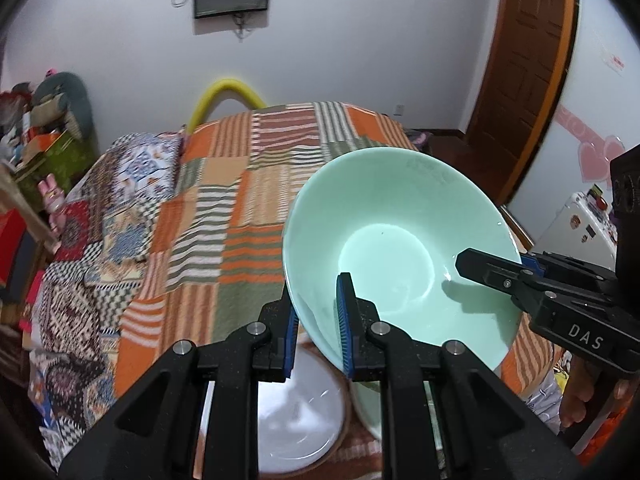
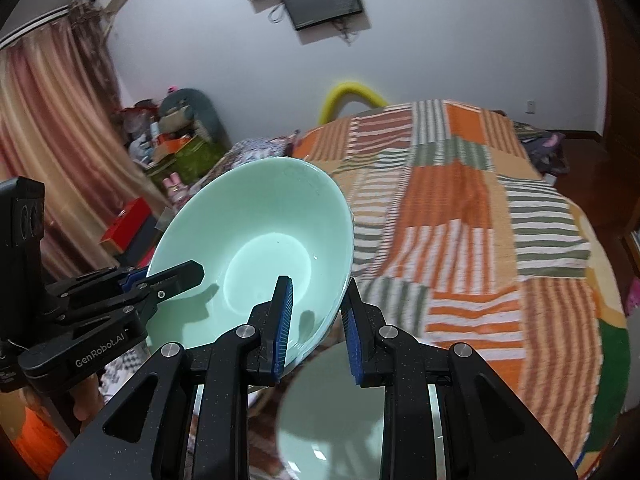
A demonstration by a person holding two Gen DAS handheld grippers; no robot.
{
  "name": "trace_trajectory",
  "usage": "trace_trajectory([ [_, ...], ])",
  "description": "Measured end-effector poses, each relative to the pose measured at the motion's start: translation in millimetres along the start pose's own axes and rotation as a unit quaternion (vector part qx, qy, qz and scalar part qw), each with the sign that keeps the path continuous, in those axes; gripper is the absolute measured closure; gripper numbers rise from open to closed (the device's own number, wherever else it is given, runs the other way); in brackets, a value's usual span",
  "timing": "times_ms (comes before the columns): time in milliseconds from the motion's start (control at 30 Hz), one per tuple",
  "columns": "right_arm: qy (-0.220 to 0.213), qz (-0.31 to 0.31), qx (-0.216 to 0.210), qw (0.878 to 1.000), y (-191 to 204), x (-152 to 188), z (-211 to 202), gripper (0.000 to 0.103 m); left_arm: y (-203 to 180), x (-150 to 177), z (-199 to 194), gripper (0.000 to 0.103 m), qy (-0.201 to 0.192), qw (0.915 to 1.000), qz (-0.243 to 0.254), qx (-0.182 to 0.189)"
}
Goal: Organize plates and bowls
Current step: 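Carry the mint green bowl with both tools over the white bowl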
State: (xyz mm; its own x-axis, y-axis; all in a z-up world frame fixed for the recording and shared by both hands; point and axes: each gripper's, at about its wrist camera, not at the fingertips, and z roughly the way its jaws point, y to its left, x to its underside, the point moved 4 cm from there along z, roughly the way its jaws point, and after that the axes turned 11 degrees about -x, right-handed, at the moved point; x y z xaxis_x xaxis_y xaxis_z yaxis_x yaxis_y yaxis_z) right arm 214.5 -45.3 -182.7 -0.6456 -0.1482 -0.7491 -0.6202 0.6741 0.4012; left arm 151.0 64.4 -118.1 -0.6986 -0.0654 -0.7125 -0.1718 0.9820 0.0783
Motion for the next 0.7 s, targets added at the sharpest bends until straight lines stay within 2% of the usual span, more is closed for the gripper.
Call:
trace_trajectory([
  [367, 0.026, -0.024, -0.051, 0.998, 52.2, 15.5, 35.9, 0.081, 59.6, 36.2, -19.9, 0.086, -0.003, 0.9983, -0.036, -0.045],
  [700, 0.063, -0.037, -0.073, 0.995, 81.0, 43.4, 64.8, 0.081, 99.0, 82.8, -10.0, 0.086, 0.032, 0.9954, -0.07, -0.057],
])
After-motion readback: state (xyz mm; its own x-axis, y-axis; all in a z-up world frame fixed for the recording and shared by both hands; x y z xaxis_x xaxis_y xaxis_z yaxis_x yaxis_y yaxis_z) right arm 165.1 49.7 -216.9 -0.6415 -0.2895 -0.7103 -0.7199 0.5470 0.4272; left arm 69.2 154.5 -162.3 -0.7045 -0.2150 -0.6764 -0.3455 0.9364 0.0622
